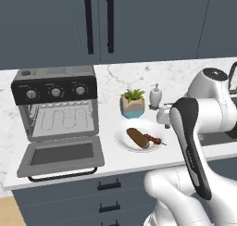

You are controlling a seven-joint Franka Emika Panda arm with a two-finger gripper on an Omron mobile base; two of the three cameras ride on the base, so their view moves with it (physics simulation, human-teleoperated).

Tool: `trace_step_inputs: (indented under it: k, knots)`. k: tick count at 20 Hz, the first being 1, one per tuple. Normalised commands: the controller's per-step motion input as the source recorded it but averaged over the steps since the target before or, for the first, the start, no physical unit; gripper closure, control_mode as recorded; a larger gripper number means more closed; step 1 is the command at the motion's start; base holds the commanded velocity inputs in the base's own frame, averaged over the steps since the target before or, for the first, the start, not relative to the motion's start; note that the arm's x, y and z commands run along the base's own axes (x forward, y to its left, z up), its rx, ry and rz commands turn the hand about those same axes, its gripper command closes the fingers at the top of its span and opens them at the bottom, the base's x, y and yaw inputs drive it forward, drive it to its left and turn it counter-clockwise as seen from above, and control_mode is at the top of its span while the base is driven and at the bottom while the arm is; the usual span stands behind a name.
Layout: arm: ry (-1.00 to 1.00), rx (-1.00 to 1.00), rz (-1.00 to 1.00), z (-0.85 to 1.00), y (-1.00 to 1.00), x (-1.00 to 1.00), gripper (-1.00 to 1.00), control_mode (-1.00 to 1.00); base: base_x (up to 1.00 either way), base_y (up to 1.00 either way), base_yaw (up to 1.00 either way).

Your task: Pick up the kebab skewer and baguette bread, and place them inside the toaster oven. Close the toaster oven door and start by setting the timer.

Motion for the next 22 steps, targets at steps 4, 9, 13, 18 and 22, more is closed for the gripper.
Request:
trace_step_inputs:
  k: [4, 9, 13, 18, 22]
  knots:
    - [0.0, 0.0, 0.0, 0.0, 0.0, 0.0, -1.0, 1.0, 0.0, 0.97, 0.18]
    - [0.0, 0.0, 0.0, 0.0, 0.0, 0.0, -1.0, 1.0, 0.32, 0.19, 0.05]
    - [0.0, 0.0, 0.0, 0.0, 0.0, 0.0, -1.0, 1.0, 0.52, 0.0, -0.09]
    - [0.0, 0.0, 0.0, 0.0, 0.0, 0.0, -1.0, 1.0, 0.45, 0.05, -0.13]
    - [0.0, 0.0, 0.0, 0.0, 0.0, 0.0, -1.0, 1.0, 0.52, 0.16, -0.14]
